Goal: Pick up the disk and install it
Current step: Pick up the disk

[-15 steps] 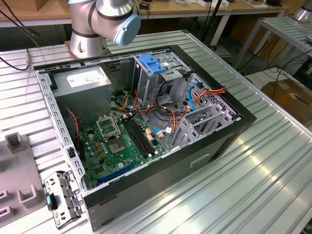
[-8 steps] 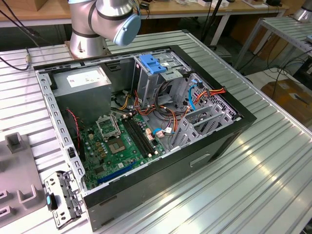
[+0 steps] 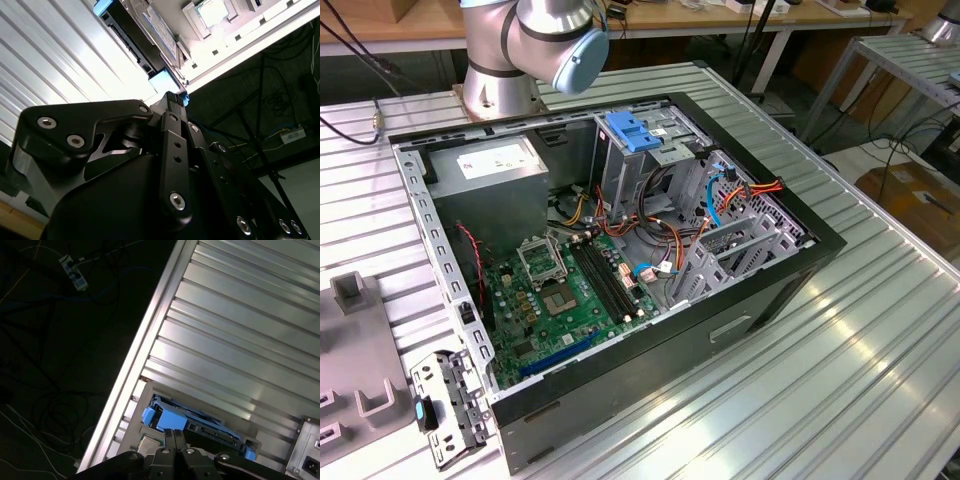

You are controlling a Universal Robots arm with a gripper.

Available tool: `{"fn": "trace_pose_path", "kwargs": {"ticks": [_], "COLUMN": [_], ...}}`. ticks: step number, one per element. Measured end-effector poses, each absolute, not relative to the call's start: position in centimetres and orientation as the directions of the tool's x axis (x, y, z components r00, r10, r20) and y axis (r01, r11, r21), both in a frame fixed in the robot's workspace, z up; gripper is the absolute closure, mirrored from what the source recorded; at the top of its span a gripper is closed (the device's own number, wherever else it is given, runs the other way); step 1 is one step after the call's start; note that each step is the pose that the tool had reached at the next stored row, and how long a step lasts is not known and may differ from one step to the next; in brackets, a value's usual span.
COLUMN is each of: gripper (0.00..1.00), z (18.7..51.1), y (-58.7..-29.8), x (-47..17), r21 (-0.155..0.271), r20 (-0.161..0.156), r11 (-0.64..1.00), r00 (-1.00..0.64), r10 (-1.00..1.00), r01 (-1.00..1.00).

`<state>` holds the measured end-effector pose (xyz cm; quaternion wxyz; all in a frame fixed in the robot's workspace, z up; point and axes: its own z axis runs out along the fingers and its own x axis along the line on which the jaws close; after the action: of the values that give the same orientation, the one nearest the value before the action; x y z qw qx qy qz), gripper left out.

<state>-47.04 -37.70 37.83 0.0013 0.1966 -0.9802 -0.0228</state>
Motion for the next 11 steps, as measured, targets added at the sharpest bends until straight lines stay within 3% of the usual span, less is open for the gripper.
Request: {"fn": "trace_pose_path", "kwargs": {"ticks": [11], "gripper": [0.89], "z": [37.83], "y": [-37.70], "x": [-47.04], "r21": [0.045], "r20": [-0.006], "r11": [0.921], "r00": [-0.922], "r10": [-0.387], "r01": [-0.386]}}
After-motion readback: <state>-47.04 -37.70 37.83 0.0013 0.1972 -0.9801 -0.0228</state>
